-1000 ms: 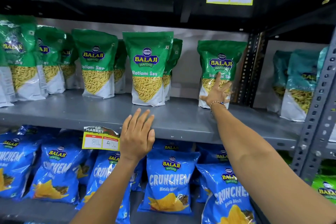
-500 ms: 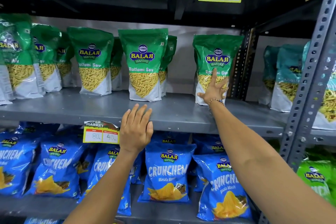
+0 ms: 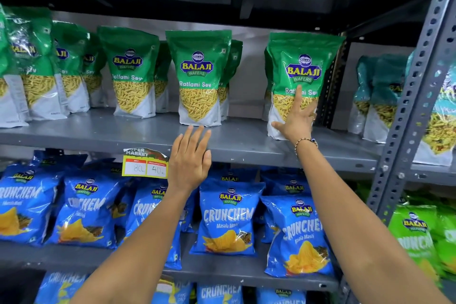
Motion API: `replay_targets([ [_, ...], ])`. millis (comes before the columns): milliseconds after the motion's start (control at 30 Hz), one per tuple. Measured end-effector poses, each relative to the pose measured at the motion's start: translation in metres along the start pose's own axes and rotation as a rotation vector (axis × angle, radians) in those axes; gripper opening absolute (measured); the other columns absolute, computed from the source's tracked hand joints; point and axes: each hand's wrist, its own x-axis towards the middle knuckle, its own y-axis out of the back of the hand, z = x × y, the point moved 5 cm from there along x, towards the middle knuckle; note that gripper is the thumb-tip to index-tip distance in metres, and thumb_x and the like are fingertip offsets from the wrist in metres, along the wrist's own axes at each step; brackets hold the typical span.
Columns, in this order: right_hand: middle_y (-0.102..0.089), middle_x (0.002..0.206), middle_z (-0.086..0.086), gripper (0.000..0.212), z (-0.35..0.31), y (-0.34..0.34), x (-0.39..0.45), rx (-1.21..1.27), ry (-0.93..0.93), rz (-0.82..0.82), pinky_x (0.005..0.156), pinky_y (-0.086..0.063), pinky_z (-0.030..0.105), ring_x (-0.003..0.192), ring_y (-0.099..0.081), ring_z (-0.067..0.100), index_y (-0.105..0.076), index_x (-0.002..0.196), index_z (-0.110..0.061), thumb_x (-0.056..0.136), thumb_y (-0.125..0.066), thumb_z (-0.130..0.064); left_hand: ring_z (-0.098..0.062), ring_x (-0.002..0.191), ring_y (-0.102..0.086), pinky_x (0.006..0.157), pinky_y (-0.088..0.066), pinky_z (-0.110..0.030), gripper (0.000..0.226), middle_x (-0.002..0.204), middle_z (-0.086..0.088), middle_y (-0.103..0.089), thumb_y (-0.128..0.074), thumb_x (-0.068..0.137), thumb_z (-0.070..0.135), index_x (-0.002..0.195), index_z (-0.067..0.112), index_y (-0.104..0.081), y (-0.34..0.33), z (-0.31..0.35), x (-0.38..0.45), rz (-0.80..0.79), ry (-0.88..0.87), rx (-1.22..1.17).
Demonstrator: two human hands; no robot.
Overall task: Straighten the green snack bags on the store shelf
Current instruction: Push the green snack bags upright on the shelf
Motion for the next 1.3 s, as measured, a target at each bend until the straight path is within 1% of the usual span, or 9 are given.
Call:
replay_targets([
  [367, 0.011, 0.153, 0.035, 0.117, -0.011, 0.035, -0.047, 0.04, 0.063, 0.036, 0.105, -0.036, 0.061, 0.132, -0.03, 0.059, 0.011, 0.15, -0.035, 0.077, -0.079, -0.021, -0.029, 0.143, -0.03, 0.118, -0.017, -0.041, 0.051, 0.154, -0.01, -0.038, -0.029, 0.1, 0.028, 0.148, 0.012, -0.039, 0.002, 0.002, -0.001, -0.074, 0.015, -0.012],
  [533, 0.011, 0.152, 0.037, 0.117, -0.017, 0.054, -0.07, 0.024, 0.092, 0.046, 0.104, -0.037, 0.052, 0.117, -0.053, 0.05, 0.014, 0.149, -0.033, 0.078, -0.078, -0.022, -0.029, 0.145, -0.027, 0.118, -0.017, -0.043, 0.053, 0.156, -0.01, -0.035, -0.027, 0.101, 0.03, 0.149, 0.011, -0.038, 0.0, 0.001, -0.001, -0.115, 0.024, -0.018],
  [700, 0.009, 0.153, 0.035, 0.117, -0.019, 0.064, -0.085, 0.025, 0.109, 0.07, 0.102, -0.04, 0.052, 0.122, -0.047, 0.053, 0.012, 0.149, -0.036, 0.077, -0.079, -0.021, -0.03, 0.145, -0.027, 0.117, -0.019, -0.044, 0.053, 0.156, -0.011, -0.035, -0.027, 0.101, 0.031, 0.148, 0.01, -0.039, 0.001, 0.001, -0.001, -0.123, 0.022, -0.02],
  [767, 0.008, 0.153, 0.033, 0.118, -0.02, 0.066, -0.088, 0.027, 0.103, 0.083, 0.104, -0.038, 0.055, 0.128, -0.038, 0.056, 0.011, 0.149, -0.038, 0.076, -0.08, -0.023, -0.03, 0.145, -0.027, 0.117, -0.02, -0.045, 0.053, 0.156, -0.011, -0.034, -0.027, 0.101, 0.031, 0.148, 0.009, -0.039, 0.001, 0.001, -0.001, -0.125, 0.018, -0.019],
  [900, 0.007, 0.154, 0.03, 0.117, -0.017, 0.074, -0.093, 0.102, 0.093, 0.104, 0.105, -0.036, 0.06, 0.136, -0.024, 0.055, 0.013, 0.147, -0.042, 0.074, -0.079, -0.039, -0.03, 0.145, -0.026, 0.117, -0.021, -0.045, 0.053, 0.156, -0.011, -0.033, -0.025, 0.102, 0.031, 0.148, 0.01, -0.039, 0.001, 0.001, -0.001, -0.127, 0.013, -0.021],
  [967, 0.005, 0.154, 0.03, 0.11, -0.014, 0.085, -0.1, 0.161, 0.097, 0.16, 0.106, -0.036, 0.058, 0.139, -0.025, 0.051, 0.013, 0.148, -0.038, 0.078, -0.07, -0.052, -0.03, 0.145, -0.027, 0.117, -0.021, -0.045, 0.053, 0.156, -0.011, -0.033, -0.025, 0.102, 0.032, 0.149, 0.01, -0.038, 0.001, 0.0, -0.001, -0.129, 0.01, -0.02],
  [1067, 0.001, 0.157, 0.024, 0.086, -0.011, 0.095, -0.113, 0.238, 0.137, 0.276, 0.108, -0.036, 0.055, 0.139, -0.03, 0.045, 0.0, 0.151, -0.033, 0.088, -0.052, -0.058, -0.029, 0.146, -0.026, 0.117, -0.02, -0.045, 0.053, 0.157, -0.011, -0.033, -0.025, 0.102, 0.032, 0.149, 0.01, -0.038, 0.0, 0.001, -0.001, -0.128, 0.014, -0.016],
  [1167, 0.003, 0.16, 0.015, 0.076, -0.013, 0.089, -0.116, 0.189, 0.24, 0.329, 0.113, -0.025, 0.061, 0.147, -0.008, 0.038, -0.007, 0.15, -0.038, 0.09, -0.048, -0.059, -0.029, 0.146, -0.026, 0.117, -0.02, -0.045, 0.054, 0.157, -0.011, -0.033, -0.025, 0.102, 0.032, 0.149, 0.01, -0.038, 0.0, 0.0, -0.002, -0.123, 0.021, -0.018],
  [1300, 0.013, 0.161, 0.007, 0.083, -0.011, 0.067, -0.104, 0.029, 0.258, 0.218, 0.109, -0.019, 0.068, 0.146, 0.006, 0.046, -0.001, 0.148, -0.045, 0.086, -0.055, -0.059, -0.028, 0.146, -0.025, 0.117, -0.02, -0.045, 0.053, 0.157, -0.01, -0.033, -0.026, 0.101, 0.031, 0.149, 0.01, -0.039, -0.001, -0.001, -0.002, -0.122, 0.02, -0.019],
])
